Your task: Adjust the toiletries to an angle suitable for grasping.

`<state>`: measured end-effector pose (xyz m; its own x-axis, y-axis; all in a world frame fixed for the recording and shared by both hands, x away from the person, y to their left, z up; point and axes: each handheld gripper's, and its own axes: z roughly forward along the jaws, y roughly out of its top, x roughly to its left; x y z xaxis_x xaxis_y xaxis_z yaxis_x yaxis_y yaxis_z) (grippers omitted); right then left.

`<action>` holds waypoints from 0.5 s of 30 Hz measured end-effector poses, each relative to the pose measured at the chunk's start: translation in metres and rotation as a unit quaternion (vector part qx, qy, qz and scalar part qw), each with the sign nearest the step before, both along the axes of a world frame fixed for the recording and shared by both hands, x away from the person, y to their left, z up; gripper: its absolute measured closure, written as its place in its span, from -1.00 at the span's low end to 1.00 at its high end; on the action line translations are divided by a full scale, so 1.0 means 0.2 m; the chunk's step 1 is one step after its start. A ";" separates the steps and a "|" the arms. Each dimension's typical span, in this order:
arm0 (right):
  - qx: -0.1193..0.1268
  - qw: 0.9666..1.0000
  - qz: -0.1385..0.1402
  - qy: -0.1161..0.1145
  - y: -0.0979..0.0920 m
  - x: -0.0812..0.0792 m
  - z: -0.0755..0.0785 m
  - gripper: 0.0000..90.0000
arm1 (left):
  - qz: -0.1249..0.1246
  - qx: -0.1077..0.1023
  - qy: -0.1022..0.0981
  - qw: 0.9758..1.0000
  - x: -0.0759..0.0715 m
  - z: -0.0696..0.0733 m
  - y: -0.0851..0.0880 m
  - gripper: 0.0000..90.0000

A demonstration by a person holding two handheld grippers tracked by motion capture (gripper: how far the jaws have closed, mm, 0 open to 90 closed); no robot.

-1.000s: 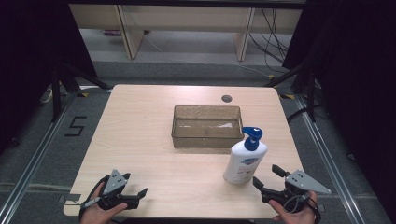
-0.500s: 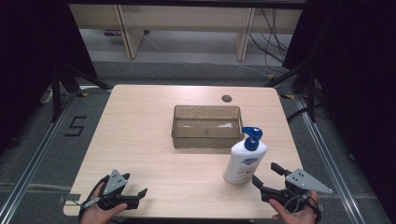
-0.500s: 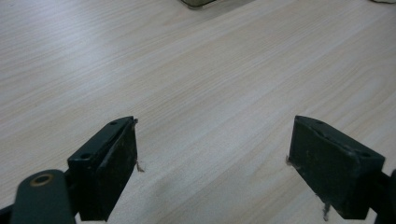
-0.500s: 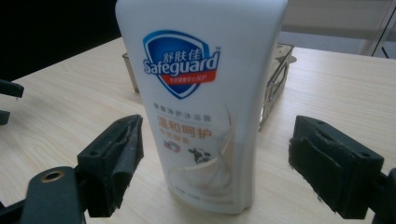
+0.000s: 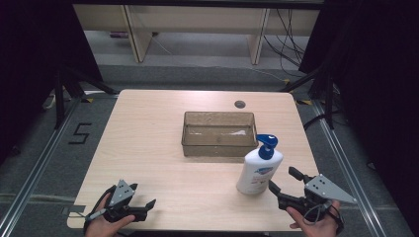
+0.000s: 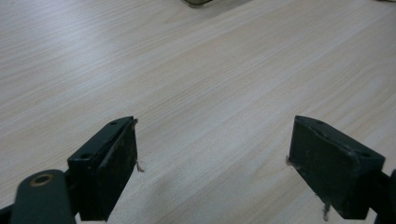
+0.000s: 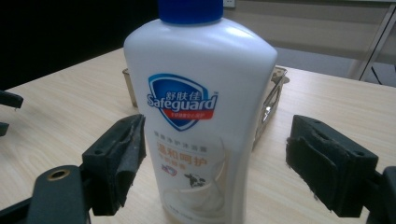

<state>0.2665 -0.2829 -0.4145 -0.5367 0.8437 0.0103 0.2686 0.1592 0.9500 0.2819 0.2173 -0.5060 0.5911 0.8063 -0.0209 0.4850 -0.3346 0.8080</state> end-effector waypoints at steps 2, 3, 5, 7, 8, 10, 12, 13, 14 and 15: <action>0.003 1.000 -0.001 0.002 0.00 0.00 0.01 -0.55 | 0.000 0.000 0.000 1.000 0.00 0.00 0.00 -0.67; 0.008 1.000 -0.004 0.005 0.01 -0.01 0.01 -0.55 | 0.000 0.004 0.001 1.000 0.00 0.00 0.00 -0.67; 0.002 1.000 0.001 0.001 0.00 0.00 0.02 -0.55 | 0.000 0.004 0.001 1.000 0.00 0.00 0.00 -0.67; 0.001 1.000 0.000 -0.006 0.01 0.00 0.03 -0.55 | -0.002 0.002 0.001 1.000 0.00 0.00 0.00 -0.67; 0.001 1.000 0.005 -0.008 0.01 0.00 0.04 -0.55 | -0.002 0.002 0.001 1.000 0.00 0.00 0.00 -0.67; 0.003 1.000 0.003 -0.002 0.01 0.00 0.05 -0.55 | -0.002 0.002 0.001 1.000 0.00 0.00 0.00 -0.67; 0.001 1.000 0.008 -0.012 0.01 0.00 0.06 -0.53 | 0.000 0.004 0.001 1.000 0.00 0.00 0.00 -0.67; 0.004 1.000 0.004 -0.003 0.02 -0.01 0.07 -0.52 | -0.001 0.003 0.001 1.000 0.00 0.00 0.00 -0.67; 0.001 1.000 0.007 -0.006 0.02 0.00 0.07 -0.52 | -0.001 0.005 0.001 1.000 0.00 0.00 0.00 -0.67; 0.008 1.000 0.009 -0.008 0.02 0.00 0.07 -0.52 | 0.001 0.003 0.002 1.000 0.00 0.00 0.00 -0.67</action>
